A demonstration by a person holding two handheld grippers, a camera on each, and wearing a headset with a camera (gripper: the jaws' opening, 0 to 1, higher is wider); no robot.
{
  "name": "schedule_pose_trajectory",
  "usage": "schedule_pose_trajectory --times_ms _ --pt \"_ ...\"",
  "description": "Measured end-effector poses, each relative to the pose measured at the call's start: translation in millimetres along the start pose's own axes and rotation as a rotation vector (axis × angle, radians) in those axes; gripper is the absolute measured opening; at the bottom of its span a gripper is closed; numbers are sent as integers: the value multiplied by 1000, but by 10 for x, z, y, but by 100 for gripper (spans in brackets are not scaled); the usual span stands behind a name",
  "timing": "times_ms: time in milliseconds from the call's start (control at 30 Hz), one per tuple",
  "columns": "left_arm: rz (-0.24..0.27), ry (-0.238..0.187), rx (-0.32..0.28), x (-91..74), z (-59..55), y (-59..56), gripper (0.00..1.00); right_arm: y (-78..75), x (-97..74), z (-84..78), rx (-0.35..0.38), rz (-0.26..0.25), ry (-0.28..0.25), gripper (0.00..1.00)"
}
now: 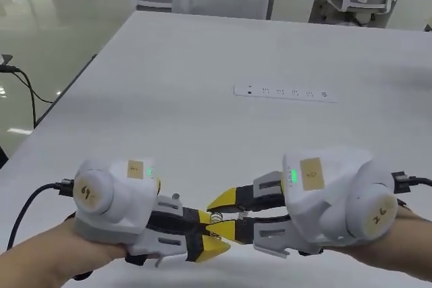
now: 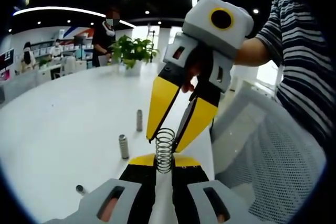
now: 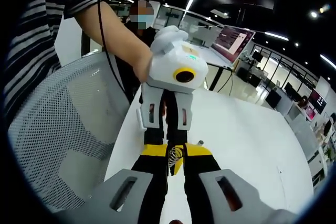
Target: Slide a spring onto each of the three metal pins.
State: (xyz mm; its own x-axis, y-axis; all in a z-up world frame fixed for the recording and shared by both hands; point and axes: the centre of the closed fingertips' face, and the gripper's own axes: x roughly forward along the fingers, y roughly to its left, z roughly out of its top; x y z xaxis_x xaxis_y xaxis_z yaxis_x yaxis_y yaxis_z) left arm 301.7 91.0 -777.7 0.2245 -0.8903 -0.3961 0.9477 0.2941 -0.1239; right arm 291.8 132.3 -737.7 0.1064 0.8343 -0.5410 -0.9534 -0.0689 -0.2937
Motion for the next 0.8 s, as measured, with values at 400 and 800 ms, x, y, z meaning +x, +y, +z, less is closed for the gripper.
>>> schedule_pose_trajectory --times_ms 400,800 --pt "21 -8 -43 -48 -28 53 3 -15 43 16 -12 -4 3 7" --pt "43 -23 -98 -104 -34 112 10 -77 64 30 -13 -13 2 7"
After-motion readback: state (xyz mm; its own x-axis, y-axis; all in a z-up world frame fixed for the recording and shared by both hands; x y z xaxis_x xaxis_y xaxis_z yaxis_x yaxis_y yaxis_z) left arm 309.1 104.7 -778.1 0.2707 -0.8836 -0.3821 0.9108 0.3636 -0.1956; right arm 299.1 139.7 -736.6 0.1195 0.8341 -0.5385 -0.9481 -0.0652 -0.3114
